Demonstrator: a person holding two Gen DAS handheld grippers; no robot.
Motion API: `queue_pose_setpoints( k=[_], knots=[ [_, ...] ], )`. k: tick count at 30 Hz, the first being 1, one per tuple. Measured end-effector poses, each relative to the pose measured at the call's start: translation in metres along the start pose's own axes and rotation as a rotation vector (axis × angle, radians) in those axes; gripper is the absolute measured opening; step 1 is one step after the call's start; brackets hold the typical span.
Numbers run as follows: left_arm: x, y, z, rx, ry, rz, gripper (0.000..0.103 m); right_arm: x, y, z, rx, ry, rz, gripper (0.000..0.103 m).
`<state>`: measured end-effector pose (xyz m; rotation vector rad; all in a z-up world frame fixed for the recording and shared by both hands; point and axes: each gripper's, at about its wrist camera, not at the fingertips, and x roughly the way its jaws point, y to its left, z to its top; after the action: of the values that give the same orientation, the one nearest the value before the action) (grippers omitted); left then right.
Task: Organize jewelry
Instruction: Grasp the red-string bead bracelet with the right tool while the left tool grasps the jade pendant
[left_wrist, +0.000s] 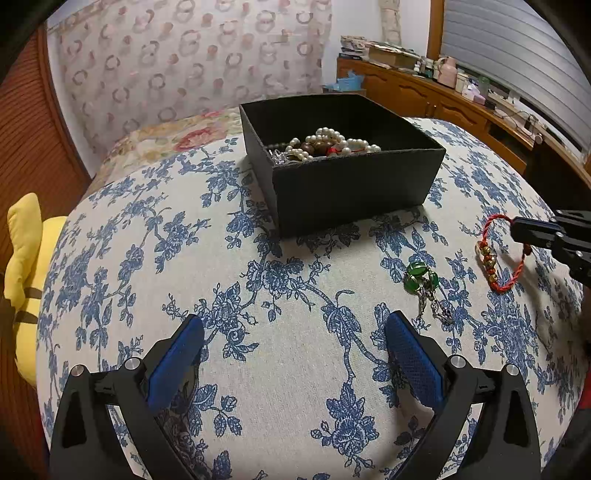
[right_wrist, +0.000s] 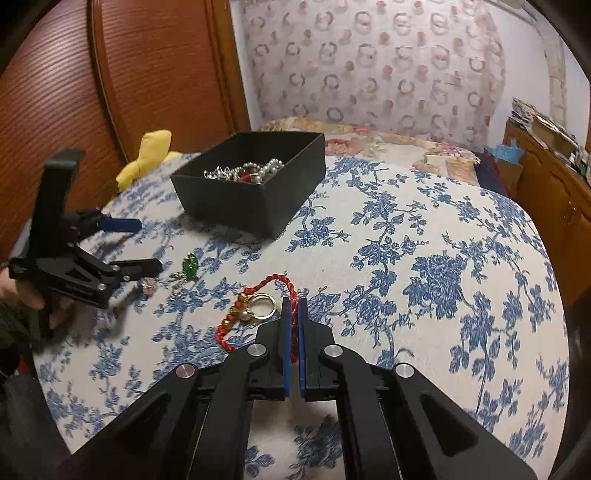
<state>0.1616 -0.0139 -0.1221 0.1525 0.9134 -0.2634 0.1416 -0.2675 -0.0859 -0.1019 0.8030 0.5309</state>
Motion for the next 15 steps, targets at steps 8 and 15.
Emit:
queue_pose_setpoints(
  k=[8, 15],
  knots=[
    [-0.016, -0.001, -0.009, -0.096, -0.035, -0.053, 0.095, -0.021, 0.008, -0.016, 0.029, -0.045, -0.029, 0.003],
    [-0.037, -0.021, -0.017, -0.125, -0.126, -0.046, 0.095, -0.035, 0.016, -0.03, 0.03, -0.07, -0.046, 0.003]
  ],
)
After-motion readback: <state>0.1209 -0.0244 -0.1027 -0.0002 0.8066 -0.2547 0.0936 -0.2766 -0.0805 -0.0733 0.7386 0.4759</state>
